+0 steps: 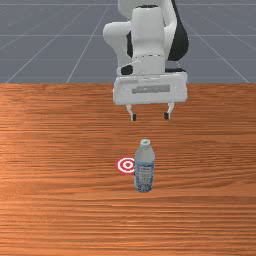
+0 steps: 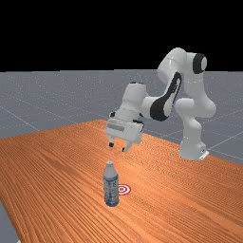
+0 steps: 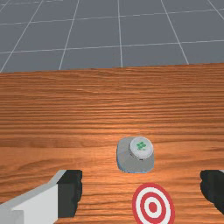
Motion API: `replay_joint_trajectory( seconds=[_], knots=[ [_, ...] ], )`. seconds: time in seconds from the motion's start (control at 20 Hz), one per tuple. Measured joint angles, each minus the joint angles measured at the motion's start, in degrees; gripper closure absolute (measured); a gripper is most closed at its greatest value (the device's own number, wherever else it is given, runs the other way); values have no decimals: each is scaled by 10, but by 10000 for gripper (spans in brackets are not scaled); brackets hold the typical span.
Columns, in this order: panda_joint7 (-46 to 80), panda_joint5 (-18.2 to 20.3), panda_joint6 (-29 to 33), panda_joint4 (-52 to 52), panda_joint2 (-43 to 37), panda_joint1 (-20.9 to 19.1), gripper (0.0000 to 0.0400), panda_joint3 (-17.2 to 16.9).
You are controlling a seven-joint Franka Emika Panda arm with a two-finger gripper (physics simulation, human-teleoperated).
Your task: Pick up the bottle and put it on the marker
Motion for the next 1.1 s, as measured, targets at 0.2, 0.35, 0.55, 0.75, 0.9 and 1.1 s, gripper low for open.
replay_joint_trajectory(
  seconds=[0.2,0.35,0.55,0.75,0.9,1.1],
  knots=[
    [-6,7,10,32,40,-12,0,-1],
    [-9,11,14,41,60,-19,0,-1],
    [-12,16,22,46,87,-23,0,4],
    [-14,19,29,53,103,-25,0,6],
    [-15,20,37,53,104,-27,224,7],
    [-17,21,50,47,97,-27,224,8]
  ],
)
